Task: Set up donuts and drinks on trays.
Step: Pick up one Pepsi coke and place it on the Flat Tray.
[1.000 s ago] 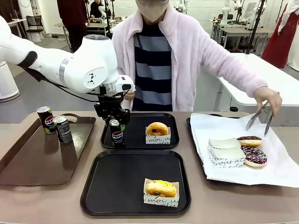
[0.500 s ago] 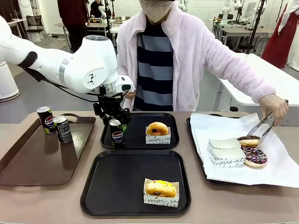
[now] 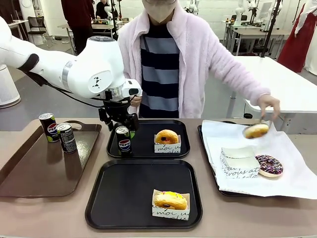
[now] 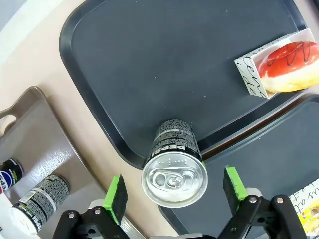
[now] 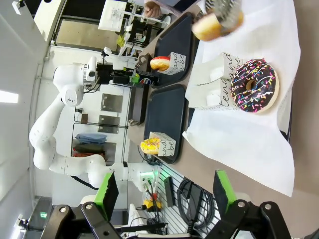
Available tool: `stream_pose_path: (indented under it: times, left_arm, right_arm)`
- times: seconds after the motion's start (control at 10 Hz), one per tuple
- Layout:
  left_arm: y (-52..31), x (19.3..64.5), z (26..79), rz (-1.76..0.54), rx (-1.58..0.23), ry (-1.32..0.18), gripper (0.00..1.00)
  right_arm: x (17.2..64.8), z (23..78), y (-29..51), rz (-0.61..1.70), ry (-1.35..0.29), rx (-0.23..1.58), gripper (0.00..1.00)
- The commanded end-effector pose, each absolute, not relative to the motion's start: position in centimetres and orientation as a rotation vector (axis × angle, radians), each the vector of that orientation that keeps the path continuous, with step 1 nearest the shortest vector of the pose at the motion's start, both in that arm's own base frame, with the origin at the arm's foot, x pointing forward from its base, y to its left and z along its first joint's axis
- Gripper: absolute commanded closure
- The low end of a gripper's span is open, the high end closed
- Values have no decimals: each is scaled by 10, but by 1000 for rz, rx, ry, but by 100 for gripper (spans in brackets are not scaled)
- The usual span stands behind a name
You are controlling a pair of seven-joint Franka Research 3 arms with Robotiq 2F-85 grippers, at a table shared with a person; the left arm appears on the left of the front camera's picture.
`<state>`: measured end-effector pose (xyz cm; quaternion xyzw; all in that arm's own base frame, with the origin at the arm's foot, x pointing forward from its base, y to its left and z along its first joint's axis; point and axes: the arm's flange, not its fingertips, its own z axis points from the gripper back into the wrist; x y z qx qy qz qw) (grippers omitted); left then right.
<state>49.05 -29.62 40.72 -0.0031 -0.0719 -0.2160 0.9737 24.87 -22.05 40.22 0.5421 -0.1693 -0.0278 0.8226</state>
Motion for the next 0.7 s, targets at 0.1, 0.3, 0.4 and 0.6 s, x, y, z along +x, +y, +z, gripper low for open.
stream_pose_path:
  times: [0.1,0.3,0.4,0.6]
  left_arm:
    - [-296,445,458,-402,-58,-112,0]
    - [-280,386,491,-468,-57,-110,0]
    - [-262,361,497,-474,-51,-113,0]
    - [-227,327,507,-485,-47,-122,0]
  right_arm:
    - [249,402,-221,-56,-369,1161,0]
    - [249,402,-221,-56,-369,1161,0]
    - [249,402,-221,-56,-369,1161,0]
    - [249,402,-221,-56,-369,1161,0]
